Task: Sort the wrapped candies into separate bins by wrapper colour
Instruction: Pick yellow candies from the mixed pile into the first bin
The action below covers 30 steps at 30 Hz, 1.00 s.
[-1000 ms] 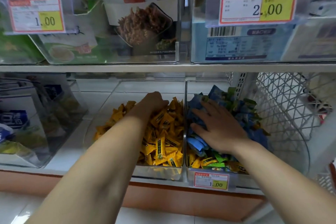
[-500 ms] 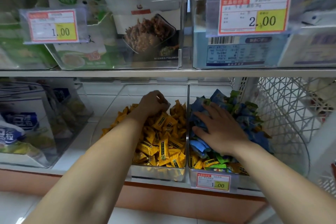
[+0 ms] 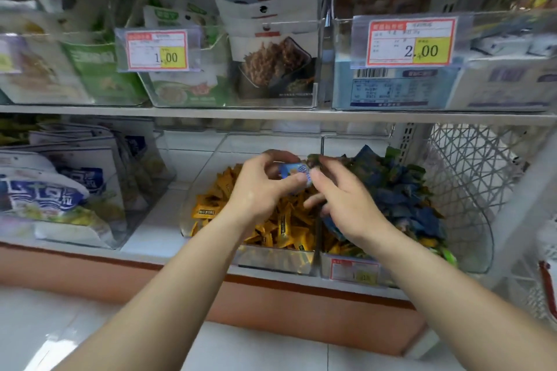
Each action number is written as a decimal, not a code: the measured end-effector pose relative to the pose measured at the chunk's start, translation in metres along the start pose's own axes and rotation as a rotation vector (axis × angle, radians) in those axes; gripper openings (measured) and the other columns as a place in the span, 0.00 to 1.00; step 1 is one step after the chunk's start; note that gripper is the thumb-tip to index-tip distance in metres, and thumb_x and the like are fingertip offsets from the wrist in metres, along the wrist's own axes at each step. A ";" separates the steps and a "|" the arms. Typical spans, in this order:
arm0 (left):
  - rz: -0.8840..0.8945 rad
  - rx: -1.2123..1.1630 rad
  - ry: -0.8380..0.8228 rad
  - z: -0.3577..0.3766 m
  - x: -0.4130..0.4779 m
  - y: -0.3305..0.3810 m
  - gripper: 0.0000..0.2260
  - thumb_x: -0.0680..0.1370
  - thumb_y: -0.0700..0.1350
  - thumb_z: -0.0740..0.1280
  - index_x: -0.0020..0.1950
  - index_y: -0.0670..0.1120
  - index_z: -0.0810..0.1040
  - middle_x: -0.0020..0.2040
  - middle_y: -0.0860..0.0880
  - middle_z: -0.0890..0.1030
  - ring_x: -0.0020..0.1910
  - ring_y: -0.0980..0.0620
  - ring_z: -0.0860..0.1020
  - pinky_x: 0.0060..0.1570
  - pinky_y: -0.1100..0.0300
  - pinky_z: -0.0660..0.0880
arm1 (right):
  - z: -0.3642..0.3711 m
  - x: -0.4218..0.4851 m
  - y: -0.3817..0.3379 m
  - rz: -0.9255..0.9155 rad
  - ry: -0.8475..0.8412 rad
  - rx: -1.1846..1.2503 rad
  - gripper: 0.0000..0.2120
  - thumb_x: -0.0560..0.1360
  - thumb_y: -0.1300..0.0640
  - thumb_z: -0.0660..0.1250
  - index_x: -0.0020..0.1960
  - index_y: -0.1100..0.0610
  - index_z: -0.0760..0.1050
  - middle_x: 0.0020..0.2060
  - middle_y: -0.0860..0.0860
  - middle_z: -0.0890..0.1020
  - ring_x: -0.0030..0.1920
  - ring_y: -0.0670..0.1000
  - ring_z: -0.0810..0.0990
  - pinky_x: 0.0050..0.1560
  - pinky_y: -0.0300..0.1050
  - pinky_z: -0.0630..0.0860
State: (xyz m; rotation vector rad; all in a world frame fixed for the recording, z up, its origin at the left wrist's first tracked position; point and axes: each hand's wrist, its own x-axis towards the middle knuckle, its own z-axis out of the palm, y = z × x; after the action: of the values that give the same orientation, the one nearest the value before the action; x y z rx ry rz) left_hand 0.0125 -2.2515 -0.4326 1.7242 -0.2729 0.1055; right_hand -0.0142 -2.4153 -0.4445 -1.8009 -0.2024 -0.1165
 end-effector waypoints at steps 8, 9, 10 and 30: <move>0.123 0.748 -0.003 -0.040 -0.023 -0.023 0.13 0.77 0.54 0.70 0.61 0.55 0.80 0.54 0.59 0.82 0.53 0.61 0.79 0.52 0.65 0.75 | -0.040 0.004 0.013 -0.321 0.258 -0.525 0.05 0.78 0.58 0.67 0.52 0.50 0.74 0.45 0.48 0.81 0.45 0.49 0.79 0.41 0.42 0.71; 0.100 0.855 0.007 -0.047 -0.023 -0.026 0.14 0.77 0.55 0.69 0.61 0.55 0.80 0.56 0.56 0.82 0.56 0.56 0.79 0.52 0.59 0.76 | -0.049 0.005 0.018 -0.353 0.292 -0.649 0.06 0.78 0.59 0.67 0.53 0.52 0.75 0.47 0.50 0.80 0.47 0.51 0.78 0.42 0.42 0.68; 0.065 0.932 0.011 -0.053 -0.022 -0.029 0.15 0.77 0.58 0.67 0.62 0.56 0.79 0.58 0.54 0.82 0.58 0.52 0.78 0.53 0.56 0.76 | -0.056 0.006 0.024 -0.344 0.296 -0.732 0.06 0.78 0.60 0.67 0.55 0.54 0.76 0.49 0.51 0.79 0.49 0.53 0.77 0.43 0.42 0.68; 0.040 1.056 -0.281 -0.107 -0.018 -0.057 0.24 0.76 0.63 0.65 0.71 0.59 0.70 0.68 0.55 0.76 0.63 0.48 0.76 0.54 0.53 0.77 | 0.070 0.042 -0.002 -0.199 -0.446 -0.975 0.33 0.78 0.33 0.54 0.79 0.44 0.55 0.76 0.46 0.65 0.73 0.48 0.67 0.69 0.46 0.69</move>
State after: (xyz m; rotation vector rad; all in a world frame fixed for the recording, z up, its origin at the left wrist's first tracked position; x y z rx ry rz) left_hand 0.0177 -2.1362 -0.4732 2.7905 -0.5142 0.0314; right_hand 0.0249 -2.3438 -0.4518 -2.7620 -0.7396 0.0681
